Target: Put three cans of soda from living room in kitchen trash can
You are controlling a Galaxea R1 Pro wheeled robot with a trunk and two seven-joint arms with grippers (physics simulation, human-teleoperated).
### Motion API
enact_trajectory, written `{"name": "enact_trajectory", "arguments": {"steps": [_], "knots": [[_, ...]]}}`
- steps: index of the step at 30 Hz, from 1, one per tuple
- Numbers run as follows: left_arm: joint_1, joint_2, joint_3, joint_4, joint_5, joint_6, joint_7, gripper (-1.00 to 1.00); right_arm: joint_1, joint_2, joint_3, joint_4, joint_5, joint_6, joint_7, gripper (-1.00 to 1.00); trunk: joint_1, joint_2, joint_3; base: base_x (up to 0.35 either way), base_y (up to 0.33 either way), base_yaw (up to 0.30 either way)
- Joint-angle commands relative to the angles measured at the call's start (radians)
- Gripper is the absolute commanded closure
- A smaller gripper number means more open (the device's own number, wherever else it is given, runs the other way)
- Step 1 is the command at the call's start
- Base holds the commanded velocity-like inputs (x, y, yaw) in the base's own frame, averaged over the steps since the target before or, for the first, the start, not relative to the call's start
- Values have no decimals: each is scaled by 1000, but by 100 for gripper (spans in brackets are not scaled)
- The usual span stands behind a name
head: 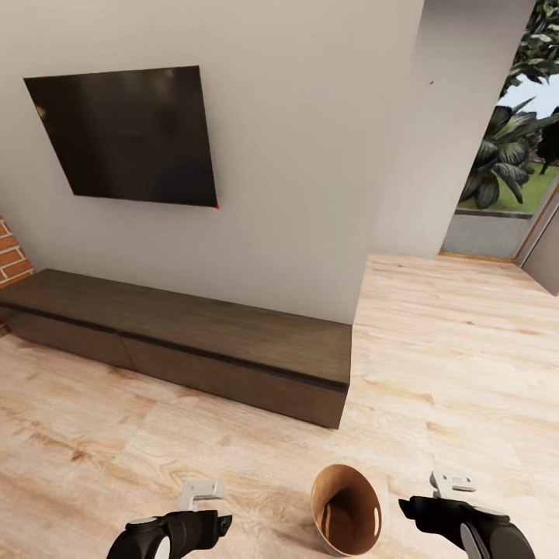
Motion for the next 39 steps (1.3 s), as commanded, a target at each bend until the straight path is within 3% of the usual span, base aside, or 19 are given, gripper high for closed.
{"name": "enact_trajectory", "arguments": {"steps": [1,29,39], "knots": [[0,0,0,0,0,0,0,-100,0,0,0,-1,0,0,0,-100,0,0,0,0,0,0],[0,2,-1,2,1,-3,-6,-100,0,-1,-1,-12,0,0,0,-100,107,-196,-88,0,0,0],[0,2,-1,2,1,-3,-7,-100,0,-3,0,-15,0,-3,2,-100,146,-266,-132,0,0,0]]}}
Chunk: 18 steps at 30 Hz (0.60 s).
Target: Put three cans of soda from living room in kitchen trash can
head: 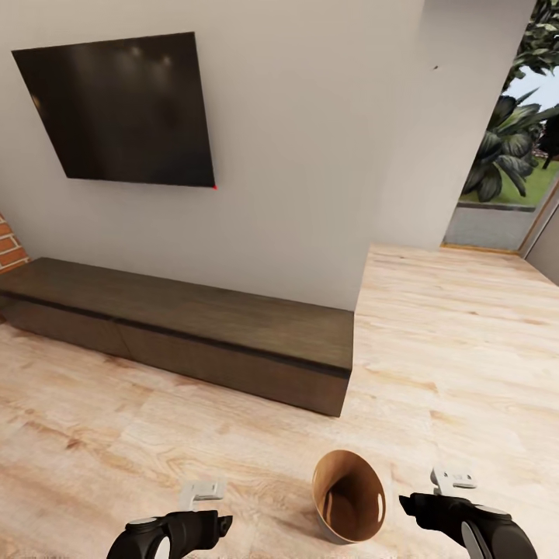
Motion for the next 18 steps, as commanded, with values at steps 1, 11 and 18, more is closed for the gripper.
{"name": "enact_trajectory", "arguments": {"steps": [1,11,18], "knots": [[0,0,0,0,0,0,0,-100,0,0,0,-1,0,0,0,-100,4,-7,-5,0,0,0],[0,0,0,1,0,0,-1,-100,0,0,-1,-6,0,-1,-1,-100,42,-77,-52,0,0,0],[0,0,0,2,0,0,-1,-100,0,2,0,-19,0,-2,-2,-100,69,-126,-84,0,0,0]]}}
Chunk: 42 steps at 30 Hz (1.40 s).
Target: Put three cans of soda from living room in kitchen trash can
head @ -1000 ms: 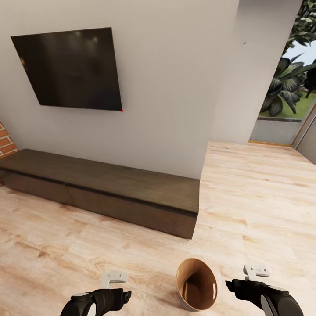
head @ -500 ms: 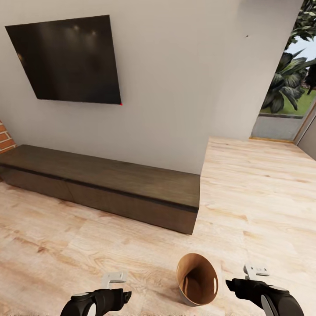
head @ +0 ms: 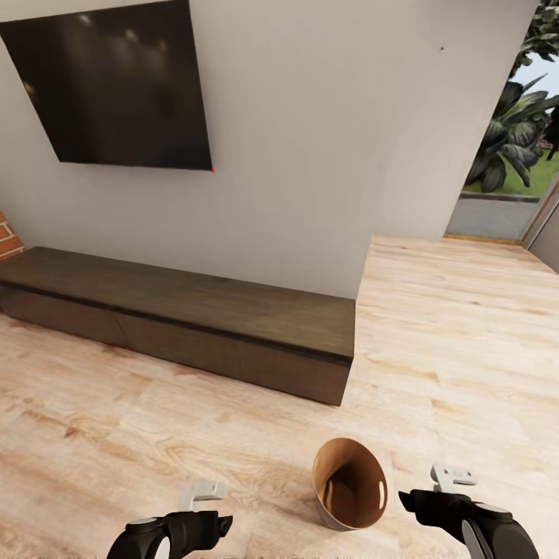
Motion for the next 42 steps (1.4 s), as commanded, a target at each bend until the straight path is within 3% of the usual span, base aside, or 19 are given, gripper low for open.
{"name": "enact_trajectory", "arguments": {"steps": [1,19,38,42], "knots": [[0,0,0,0,0,0,0,-100,0,0,0,0,0,0,0,-100,4,-7,-5,0,0,0],[0,0,0,0,0,0,0,-100,0,0,-14,-1,0,-5,-10,-100,73,-133,-85,0,0,0],[0,1,-1,6,0,-17,4,-100,0,1,-14,-1,0,-8,-28,-100,73,-133,-90,0,0,0],[0,1,-1,7,0,-49,2,-100,0,4,-10,-1,0,-7,-28,-100,73,-133,-90,0,-2,0]]}}
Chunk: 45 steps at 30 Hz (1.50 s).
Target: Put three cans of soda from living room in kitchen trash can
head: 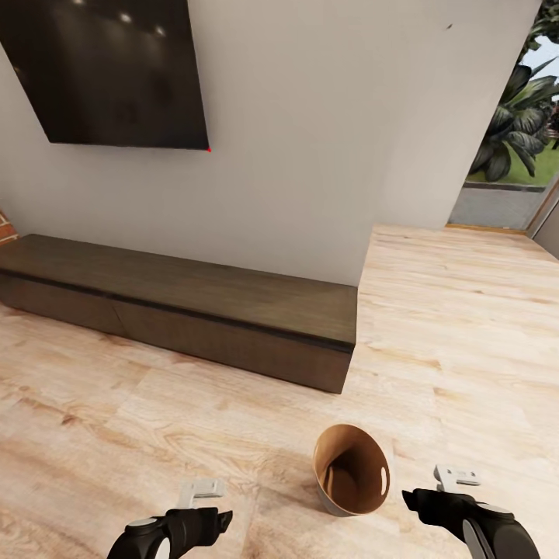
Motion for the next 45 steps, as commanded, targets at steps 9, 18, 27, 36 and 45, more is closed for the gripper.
{"name": "enact_trajectory", "arguments": {"steps": [9,18,27,36,45], "knots": [[0,1,-3,-2,-1,-14,-1,-100,0,-3,-2,0,0,0,0,-100,0,0,0,16,-4,0],[0,17,-14,-2,-2,-15,-3,-100,0,-6,-4,-2,0,-1,2,-100,0,0,0,307,0,0],[0,26,-12,2,-1,-18,-8,-100,0,-15,-42,-6,5,-1,2,-100,0,0,0,37,0,0],[0,31,-15,2,-2,-9,-8,-100,0,-33,-50,-8,5,-1,5,-100,0,0,0,0,0,0],[0,31,-15,2,0,-10,-8,-100,0,-30,-50,-8,5,-3,0,-100,0,0,0,0,0,-19]]}}
